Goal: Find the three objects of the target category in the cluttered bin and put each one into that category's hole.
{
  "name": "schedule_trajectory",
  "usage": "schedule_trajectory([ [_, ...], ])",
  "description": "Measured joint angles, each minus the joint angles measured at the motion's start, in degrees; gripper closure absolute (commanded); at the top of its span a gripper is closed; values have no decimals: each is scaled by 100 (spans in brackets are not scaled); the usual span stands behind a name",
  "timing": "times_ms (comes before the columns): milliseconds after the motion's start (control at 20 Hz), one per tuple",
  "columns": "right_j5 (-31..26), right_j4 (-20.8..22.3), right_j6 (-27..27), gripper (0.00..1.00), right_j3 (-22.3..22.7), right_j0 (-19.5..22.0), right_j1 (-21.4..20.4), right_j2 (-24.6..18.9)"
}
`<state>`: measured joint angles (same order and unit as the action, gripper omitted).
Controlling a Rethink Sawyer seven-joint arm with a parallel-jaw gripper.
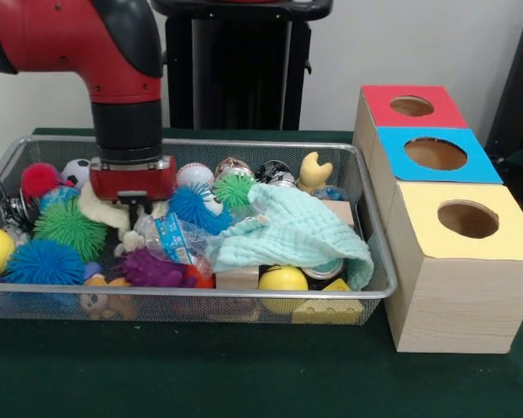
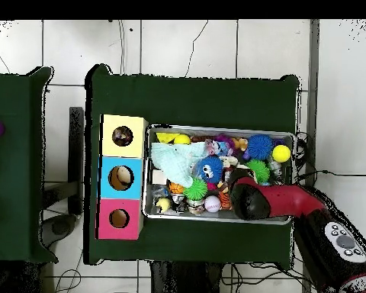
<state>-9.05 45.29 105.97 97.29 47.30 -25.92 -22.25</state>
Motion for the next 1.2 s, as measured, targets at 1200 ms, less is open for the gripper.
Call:
schedule_trajectory([
  [1200, 199, -1183, 2, 100, 804, -211, -120, 150],
])
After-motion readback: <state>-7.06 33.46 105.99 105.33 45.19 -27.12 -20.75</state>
